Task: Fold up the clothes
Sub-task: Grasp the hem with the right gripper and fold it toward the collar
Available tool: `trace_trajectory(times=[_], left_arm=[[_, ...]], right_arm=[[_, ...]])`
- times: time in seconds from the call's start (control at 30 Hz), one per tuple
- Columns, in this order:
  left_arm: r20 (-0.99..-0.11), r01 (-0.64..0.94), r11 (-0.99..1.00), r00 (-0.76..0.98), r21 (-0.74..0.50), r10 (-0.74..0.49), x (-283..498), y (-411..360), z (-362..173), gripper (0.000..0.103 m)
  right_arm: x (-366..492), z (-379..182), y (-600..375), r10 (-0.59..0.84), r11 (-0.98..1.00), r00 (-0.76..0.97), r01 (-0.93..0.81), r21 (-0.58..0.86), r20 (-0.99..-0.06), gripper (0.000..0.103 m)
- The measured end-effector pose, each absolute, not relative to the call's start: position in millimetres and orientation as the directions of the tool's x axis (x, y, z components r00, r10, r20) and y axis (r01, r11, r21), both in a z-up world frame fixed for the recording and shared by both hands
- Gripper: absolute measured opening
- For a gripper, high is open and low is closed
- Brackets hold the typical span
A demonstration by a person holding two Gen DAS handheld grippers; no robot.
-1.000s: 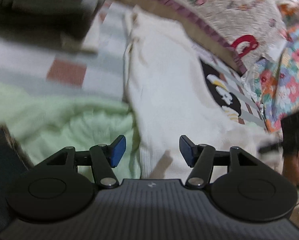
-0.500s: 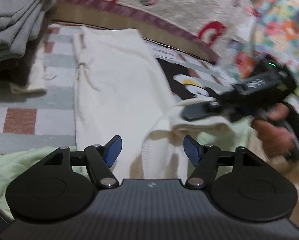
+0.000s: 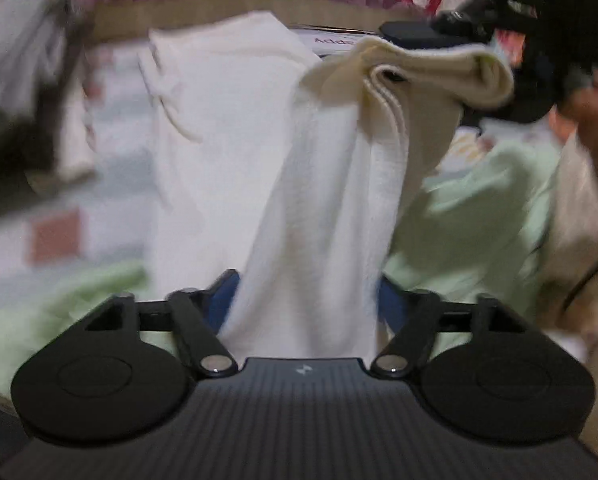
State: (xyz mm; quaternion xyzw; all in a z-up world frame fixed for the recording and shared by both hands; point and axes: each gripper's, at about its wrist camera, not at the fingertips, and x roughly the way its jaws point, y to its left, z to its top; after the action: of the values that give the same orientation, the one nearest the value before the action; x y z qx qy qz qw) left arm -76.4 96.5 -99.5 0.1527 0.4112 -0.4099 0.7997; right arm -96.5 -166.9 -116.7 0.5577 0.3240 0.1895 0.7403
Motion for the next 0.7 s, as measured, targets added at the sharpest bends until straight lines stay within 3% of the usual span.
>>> trace_trajectory(times=[0.07, 0.1, 0.2, 0.33, 0.47, 0.63, 0.7], left_arm=[[-0.793, 0.771, 0.636, 0.361, -0.043, -0.491, -66.9, 97.6, -90.7, 0.016], [-0.787, 0.747, 0.664, 0.383, -0.044, -0.483, -57.8, 97.8, -83.0, 0.015], [-0.752, 0.732, 0.681, 0.436, -0.023, -0.495, -41.5, 91.8, -63.3, 0.015], [-0.748, 0.744, 0.668, 0.444, 0.003, -0.492, -30.9, 81.0, -62.9, 0.015], [-0.768, 0.767, 0.640, 0.440, 0.051, -0.466, -7.7, 65.2, -78.2, 0.020], [-0.775, 0.781, 0.607, 0.473, 0.148, -0.419, 29.4, 41.2, -81.2, 0.033], [-0.779, 0.780, 0.599, 0.485, 0.181, -0.397, 41.2, 36.9, -79.9, 0.034]], right_arm=[[-99.0, -118.9, -172.1, 0.634, 0.296, 0.727, 0.084, 0.952, -0.261, 0.015], [-98.5, -121.4, -172.3, 0.644, 0.300, 0.718, 0.080, 0.950, -0.264, 0.015], [-93.1, -125.3, -173.9, 0.656, 0.369, 0.679, 0.093, 0.925, -0.330, 0.015], [-88.6, -125.6, -197.5, 0.632, 0.344, 0.707, 0.113, 0.932, -0.319, 0.015], [-77.6, -130.1, -224.4, 0.604, 0.307, 0.731, 0.154, 0.939, -0.317, 0.015], [-52.3, -151.4, -246.0, 0.565, 0.319, 0.734, 0.226, 0.921, -0.376, 0.014], [-42.3, -159.0, -255.2, 0.555, 0.325, 0.728, 0.257, 0.910, -0.404, 0.014]])
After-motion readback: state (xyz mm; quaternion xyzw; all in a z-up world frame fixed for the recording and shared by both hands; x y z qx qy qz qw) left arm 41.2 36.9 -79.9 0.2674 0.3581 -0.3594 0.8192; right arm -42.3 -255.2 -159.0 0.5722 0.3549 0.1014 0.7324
